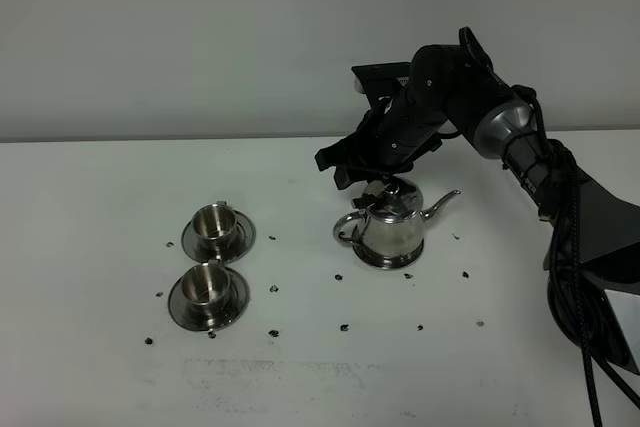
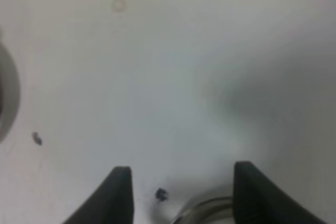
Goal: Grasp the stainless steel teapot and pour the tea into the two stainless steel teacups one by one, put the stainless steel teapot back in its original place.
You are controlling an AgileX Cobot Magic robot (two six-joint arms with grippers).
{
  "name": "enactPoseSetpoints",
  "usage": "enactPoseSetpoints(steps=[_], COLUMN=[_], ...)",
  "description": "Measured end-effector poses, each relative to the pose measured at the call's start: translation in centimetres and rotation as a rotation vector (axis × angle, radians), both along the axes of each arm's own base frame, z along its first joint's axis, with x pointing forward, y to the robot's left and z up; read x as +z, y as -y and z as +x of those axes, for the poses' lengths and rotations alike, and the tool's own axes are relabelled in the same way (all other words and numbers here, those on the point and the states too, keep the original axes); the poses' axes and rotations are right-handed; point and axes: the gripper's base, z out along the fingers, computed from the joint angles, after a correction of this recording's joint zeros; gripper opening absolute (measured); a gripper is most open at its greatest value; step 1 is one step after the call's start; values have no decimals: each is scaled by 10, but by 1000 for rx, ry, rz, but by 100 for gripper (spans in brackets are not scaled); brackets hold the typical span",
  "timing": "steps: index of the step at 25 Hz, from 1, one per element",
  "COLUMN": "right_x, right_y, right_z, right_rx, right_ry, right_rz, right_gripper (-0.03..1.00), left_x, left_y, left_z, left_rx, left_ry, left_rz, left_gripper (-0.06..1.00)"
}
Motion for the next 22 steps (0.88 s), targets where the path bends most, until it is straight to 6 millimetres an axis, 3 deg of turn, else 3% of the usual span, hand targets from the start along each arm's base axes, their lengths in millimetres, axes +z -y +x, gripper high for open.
enactPoseSetpoints(steps=[4,12,16,22], right_x=[18,84,103,90], right_y=[-1,-5,-38,-95], right_z=[-3,-21,-47,-85], right_rx=[24,56,134,163], right_ry=[35,108,124,175], right_rz=[-4,93,103,-61], right_gripper=[42,42,42,42], left_x=[0,0,0,0], left_y=[0,0,0,0], left_z=[0,0,0,0], left_rx=[0,0,0,0], left_ry=[0,0,0,0], left_rz=[0,0,0,0], left_gripper=[46,46,46,46])
